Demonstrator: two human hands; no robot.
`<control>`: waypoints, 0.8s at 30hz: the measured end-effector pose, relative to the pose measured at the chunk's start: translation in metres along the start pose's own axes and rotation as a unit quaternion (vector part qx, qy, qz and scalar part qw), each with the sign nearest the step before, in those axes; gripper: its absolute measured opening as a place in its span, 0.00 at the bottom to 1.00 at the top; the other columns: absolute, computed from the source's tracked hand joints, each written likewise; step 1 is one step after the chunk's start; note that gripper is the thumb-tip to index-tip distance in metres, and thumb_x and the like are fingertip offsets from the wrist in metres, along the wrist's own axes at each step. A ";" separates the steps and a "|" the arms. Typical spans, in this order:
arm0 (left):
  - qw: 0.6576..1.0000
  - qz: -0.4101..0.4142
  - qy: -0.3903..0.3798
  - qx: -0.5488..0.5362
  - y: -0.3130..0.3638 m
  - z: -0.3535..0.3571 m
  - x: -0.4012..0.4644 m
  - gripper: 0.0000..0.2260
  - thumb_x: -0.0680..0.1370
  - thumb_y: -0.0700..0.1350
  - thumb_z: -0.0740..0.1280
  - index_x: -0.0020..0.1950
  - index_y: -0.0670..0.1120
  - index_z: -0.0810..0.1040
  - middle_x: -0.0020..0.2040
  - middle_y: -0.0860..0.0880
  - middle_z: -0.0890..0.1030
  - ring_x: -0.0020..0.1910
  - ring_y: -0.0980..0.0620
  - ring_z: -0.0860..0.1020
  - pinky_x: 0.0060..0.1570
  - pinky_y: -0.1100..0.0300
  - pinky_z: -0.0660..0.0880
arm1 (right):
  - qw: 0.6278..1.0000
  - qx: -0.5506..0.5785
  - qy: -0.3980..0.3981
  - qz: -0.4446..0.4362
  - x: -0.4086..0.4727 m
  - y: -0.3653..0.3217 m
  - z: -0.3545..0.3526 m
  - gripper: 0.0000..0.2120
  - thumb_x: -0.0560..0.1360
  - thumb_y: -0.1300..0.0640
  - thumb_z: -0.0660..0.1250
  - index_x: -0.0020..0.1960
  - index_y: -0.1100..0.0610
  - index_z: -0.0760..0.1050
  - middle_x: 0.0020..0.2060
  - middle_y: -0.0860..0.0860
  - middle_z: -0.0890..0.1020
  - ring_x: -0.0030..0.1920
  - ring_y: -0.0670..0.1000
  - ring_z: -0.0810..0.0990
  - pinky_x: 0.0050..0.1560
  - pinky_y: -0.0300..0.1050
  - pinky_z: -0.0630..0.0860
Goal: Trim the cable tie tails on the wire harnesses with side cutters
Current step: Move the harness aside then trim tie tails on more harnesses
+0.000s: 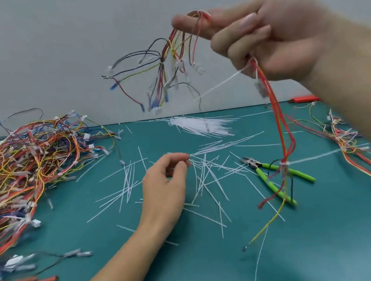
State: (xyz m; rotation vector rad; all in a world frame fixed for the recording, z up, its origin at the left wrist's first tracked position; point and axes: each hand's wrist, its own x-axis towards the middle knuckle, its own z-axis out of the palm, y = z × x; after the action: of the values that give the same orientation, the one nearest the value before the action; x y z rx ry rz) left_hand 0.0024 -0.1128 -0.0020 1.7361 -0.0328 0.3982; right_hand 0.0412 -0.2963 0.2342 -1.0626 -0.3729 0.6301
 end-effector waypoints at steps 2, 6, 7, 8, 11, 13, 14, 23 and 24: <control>0.994 -0.055 -0.007 -0.095 0.003 -0.004 0.005 0.10 0.84 0.42 0.63 0.56 0.52 0.82 0.49 0.54 0.87 0.41 0.54 0.82 0.37 0.65 0.75 | 0.998 0.054 -0.028 0.000 0.007 0.029 -0.001 0.25 0.82 0.69 0.52 0.78 0.63 0.65 0.74 0.53 0.75 0.26 0.43 0.70 0.23 0.30 0.70; 0.941 -0.132 0.029 -0.311 0.007 -0.014 0.018 0.12 0.84 0.47 0.57 0.58 0.46 0.79 0.47 0.45 0.87 0.36 0.48 0.83 0.31 0.60 0.74 | 0.999 -0.028 0.029 0.019 0.013 0.104 -0.005 0.16 0.81 0.68 0.59 0.65 0.59 0.75 0.68 0.54 0.81 0.26 0.42 0.74 0.26 0.32 0.76; 0.926 -0.143 0.045 -0.346 0.007 -0.017 0.021 0.13 0.84 0.48 0.56 0.56 0.46 0.79 0.45 0.45 0.87 0.35 0.48 0.82 0.32 0.58 0.74 | 0.997 -0.050 0.048 0.040 0.012 0.124 -0.010 0.14 0.83 0.68 0.59 0.65 0.57 0.76 0.66 0.54 0.82 0.26 0.43 0.74 0.27 0.34 0.77; 0.915 -0.155 0.059 -0.368 0.006 -0.021 0.023 0.14 0.83 0.47 0.55 0.56 0.45 0.79 0.45 0.45 0.86 0.35 0.48 0.82 0.33 0.57 0.74 | 0.994 -0.061 0.063 0.061 0.010 0.142 -0.017 0.15 0.84 0.67 0.58 0.65 0.56 0.77 0.65 0.55 0.83 0.26 0.44 0.75 0.28 0.36 0.78; 0.909 -0.200 0.080 -0.355 0.002 -0.029 0.028 0.16 0.81 0.41 0.54 0.60 0.41 0.79 0.47 0.43 0.86 0.36 0.48 0.84 0.32 0.57 0.77 | 0.987 -0.069 0.104 0.102 -0.002 0.178 -0.038 0.17 0.85 0.67 0.57 0.66 0.53 0.77 0.59 0.55 0.86 0.28 0.47 0.78 0.31 0.41 0.80; 0.912 -0.229 0.075 -0.331 0.001 -0.030 0.030 0.18 0.79 0.37 0.54 0.63 0.40 0.78 0.51 0.42 0.86 0.35 0.47 0.85 0.32 0.56 0.80 | 0.978 -0.109 0.134 0.120 -0.008 0.191 -0.049 0.15 0.84 0.67 0.61 0.65 0.52 0.76 0.55 0.58 0.87 0.29 0.49 0.79 0.31 0.43 0.80; 0.911 -0.237 0.069 -0.329 0.001 -0.030 0.030 0.18 0.79 0.36 0.54 0.63 0.40 0.78 0.53 0.42 0.86 0.36 0.47 0.85 0.31 0.56 0.80 | 0.971 -0.136 0.148 0.126 -0.010 0.195 -0.053 0.14 0.84 0.66 0.62 0.64 0.52 0.75 0.52 0.60 0.87 0.29 0.50 0.79 0.31 0.44 0.80; 0.947 -0.206 0.023 -0.247 -0.007 -0.036 0.038 0.10 0.79 0.41 0.70 0.59 0.47 0.80 0.43 0.47 0.85 0.32 0.49 0.82 0.28 0.59 0.78 | 0.939 -0.243 0.209 0.123 -0.002 0.198 -0.071 0.08 0.85 0.62 0.63 0.59 0.63 0.78 0.36 0.56 0.84 0.26 0.49 0.77 0.26 0.42 0.76; 0.947 -0.201 0.021 -0.250 -0.007 -0.037 0.038 0.13 0.78 0.39 0.70 0.62 0.47 0.80 0.40 0.47 0.84 0.32 0.48 0.82 0.29 0.59 0.79 | 0.943 -0.228 0.212 0.121 0.001 0.196 -0.072 0.08 0.84 0.62 0.63 0.60 0.64 0.78 0.35 0.56 0.84 0.26 0.49 0.76 0.25 0.41 0.76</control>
State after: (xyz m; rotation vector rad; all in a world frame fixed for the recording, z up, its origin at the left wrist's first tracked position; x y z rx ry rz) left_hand 0.0313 -0.0687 0.0073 1.1907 0.2308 0.1068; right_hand 0.0248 -0.2791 0.0265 -1.6695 -0.0043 0.5222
